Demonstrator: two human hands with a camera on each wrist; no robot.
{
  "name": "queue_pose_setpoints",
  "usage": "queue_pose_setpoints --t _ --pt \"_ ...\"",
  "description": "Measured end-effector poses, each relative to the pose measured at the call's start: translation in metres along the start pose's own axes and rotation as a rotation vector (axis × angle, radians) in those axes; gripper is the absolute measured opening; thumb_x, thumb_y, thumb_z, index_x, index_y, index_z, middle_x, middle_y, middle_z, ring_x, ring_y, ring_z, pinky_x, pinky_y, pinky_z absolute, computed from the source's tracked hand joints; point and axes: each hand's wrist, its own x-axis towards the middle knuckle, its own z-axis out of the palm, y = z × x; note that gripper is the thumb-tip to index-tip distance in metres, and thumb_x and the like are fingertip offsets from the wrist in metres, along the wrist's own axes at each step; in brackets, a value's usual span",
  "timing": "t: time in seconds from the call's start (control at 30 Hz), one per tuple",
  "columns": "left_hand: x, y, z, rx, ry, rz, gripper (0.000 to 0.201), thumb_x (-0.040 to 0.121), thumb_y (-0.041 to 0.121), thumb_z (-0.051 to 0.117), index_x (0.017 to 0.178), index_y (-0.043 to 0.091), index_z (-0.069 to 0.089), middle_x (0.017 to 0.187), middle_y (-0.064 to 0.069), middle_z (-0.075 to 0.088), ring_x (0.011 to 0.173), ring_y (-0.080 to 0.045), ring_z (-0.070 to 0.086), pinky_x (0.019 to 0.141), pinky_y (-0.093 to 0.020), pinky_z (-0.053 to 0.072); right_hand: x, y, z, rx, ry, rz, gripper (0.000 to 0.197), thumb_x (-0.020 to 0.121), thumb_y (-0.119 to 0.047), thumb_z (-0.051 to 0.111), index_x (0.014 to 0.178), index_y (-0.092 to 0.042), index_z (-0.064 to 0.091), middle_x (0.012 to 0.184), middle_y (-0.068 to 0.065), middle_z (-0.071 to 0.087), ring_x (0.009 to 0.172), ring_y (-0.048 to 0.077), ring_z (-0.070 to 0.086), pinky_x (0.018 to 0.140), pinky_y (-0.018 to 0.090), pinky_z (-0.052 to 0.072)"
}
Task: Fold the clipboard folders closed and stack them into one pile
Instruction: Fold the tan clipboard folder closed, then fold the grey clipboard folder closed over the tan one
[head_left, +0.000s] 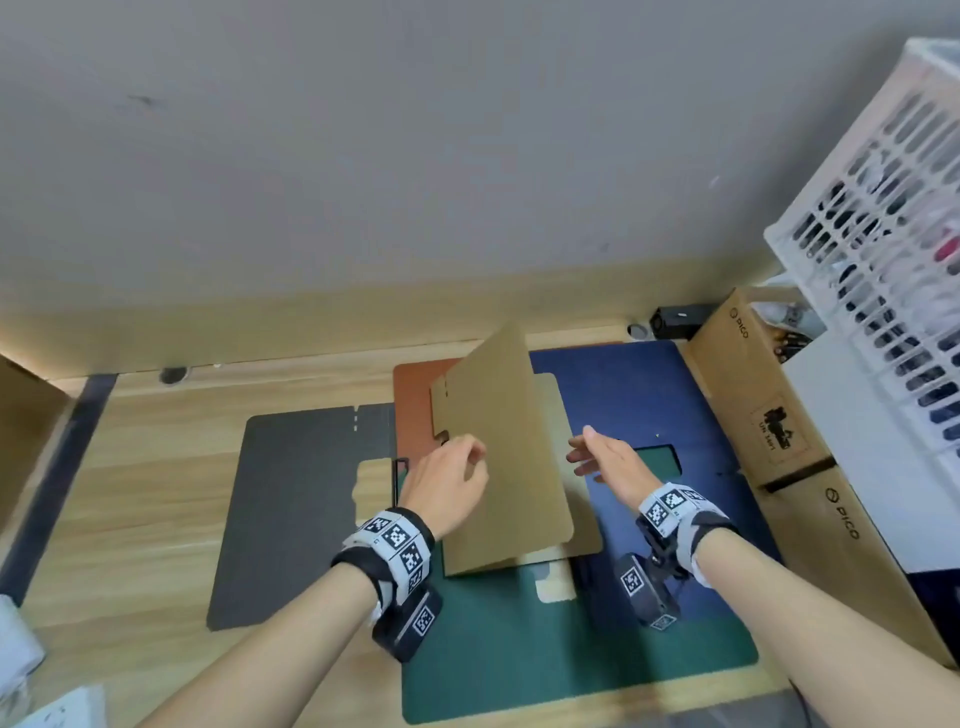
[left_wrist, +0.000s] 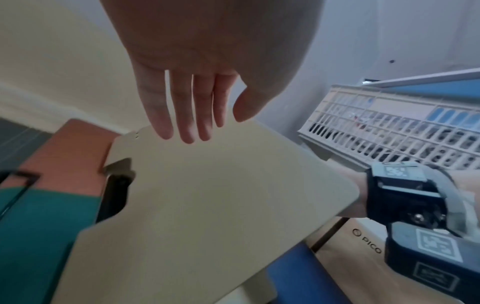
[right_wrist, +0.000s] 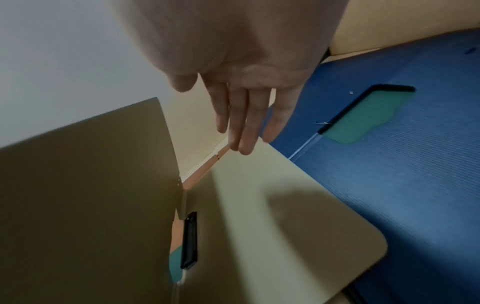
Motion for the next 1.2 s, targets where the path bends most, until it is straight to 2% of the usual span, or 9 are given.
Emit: queue_pose_setpoints --t 0.17,0.33,0.47,0.57,0.67,0.8,0.93,1.0,1.2 --pt "0.003 -0.040 0.034 0.022 -0.170 -0.250 0.032 0.093 0.028 0.045 0.122 0.021 0.056 0.119 0.003 0.060 0.101 -0.017 0.060 0.091 -0.036 0.049 0.017 0.028 0.000 -0.124 0.108 0.106 0.050 0.102 -0.043 0.032 0.121 -0.009 0.063 0.129 0.008 0.062 0.121 0.028 0.055 0.102 0.036 0.037" --pt "-0.003 -0.067 0.061 -0.143 -0.244 -0.489 0.040 0.092 0.016 0.054 0.131 0.008 0.051 0.129 -0.007 0.059 0.118 -0.021 0.056 0.094 -0.023 0.039 0.035 0.046 0.017 -0.273 0.104 0.180 0.040 0.098 -0.027 0.050 0.125 0.001 0.056 0.125 0.021 0.059 0.116 0.034 0.054 0.093 0.033 0.038" --pt "0.007 -0.070 0.079 -0.305 -0.183 -0.657 0.051 0.087 0.010 0.061 0.135 0.005 0.046 0.110 -0.006 0.059 0.101 -0.020 0.055 0.082 -0.021 0.038 0.050 0.059 0.033 -0.284 0.139 0.188 0.037 0.087 -0.022 0.063 0.120 -0.006 0.059 0.101 0.014 0.067 0.091 0.029 0.059 0.077 0.032 0.042" --pt "0.019 -0.072 0.088 -0.400 -0.130 -0.756 0.015 0.084 0.012 0.067 0.097 0.011 0.059 0.092 -0.001 0.056 0.084 -0.016 0.054 0.088 -0.026 0.046 0.055 0.063 0.034 -0.274 0.159 0.175 0.007 0.082 -0.013 0.068 0.086 -0.016 0.062 0.068 0.002 0.057 0.068 0.023 0.054 0.058 0.027 0.038" --pt "0.029 -0.069 0.096 -0.497 -0.108 -0.764 0.025 0.084 0.016 0.072 0.104 0.007 0.061 0.104 -0.001 0.065 0.096 -0.018 0.062 0.098 -0.033 0.048 0.055 0.064 0.023 -0.211 0.184 0.182 0.015 0.083 -0.013 0.070 0.088 -0.018 0.057 0.071 0.000 0.055 0.072 0.020 0.054 0.068 0.026 0.037" --pt "0.047 -0.049 0.111 -0.494 -0.056 -0.706 0.044 0.078 0.024 0.078 0.115 0.004 0.063 0.103 -0.005 0.068 0.095 -0.021 0.064 0.093 -0.035 0.051 0.056 0.065 -0.011 -0.190 0.250 0.179 0.018 0.083 -0.012 0.071 0.085 -0.021 0.055 0.075 0.000 0.056 0.078 0.021 0.057 0.076 0.027 0.040" --pt "0.070 -0.015 0.126 -0.439 -0.097 -0.619 0.022 0.077 0.023 0.079 0.084 0.011 0.062 0.070 0.004 0.053 0.071 -0.018 0.052 0.070 -0.029 0.044 0.062 0.069 -0.052 -0.221 0.310 0.189 0.026 0.081 -0.008 0.072 0.077 -0.026 0.053 0.075 0.004 0.061 0.081 0.026 0.060 0.080 0.033 0.046" --pt "0.078 -0.005 0.134 -0.396 -0.140 -0.590 0.029 0.078 0.025 0.077 0.069 0.016 0.051 0.062 0.005 0.042 0.065 -0.018 0.043 0.064 -0.028 0.036 0.066 0.073 -0.067 -0.260 0.321 0.211 0.026 0.079 -0.010 0.074 0.075 -0.026 0.054 0.083 0.012 0.065 0.085 0.030 0.063 0.081 0.036 0.049" --pt "0.088 -0.004 0.149 -0.350 -0.220 -0.649 0.035 0.079 0.025 0.078 0.108 0.013 0.063 0.095 -0.002 0.061 0.098 -0.022 0.061 0.094 -0.028 0.048 0.076 0.085 -0.076 -0.305 0.336 0.195 0.022 0.079 -0.010 0.073 0.079 -0.023 0.056 0.076 0.002 0.057 0.085 0.028 0.059 0.080 0.035 0.047"
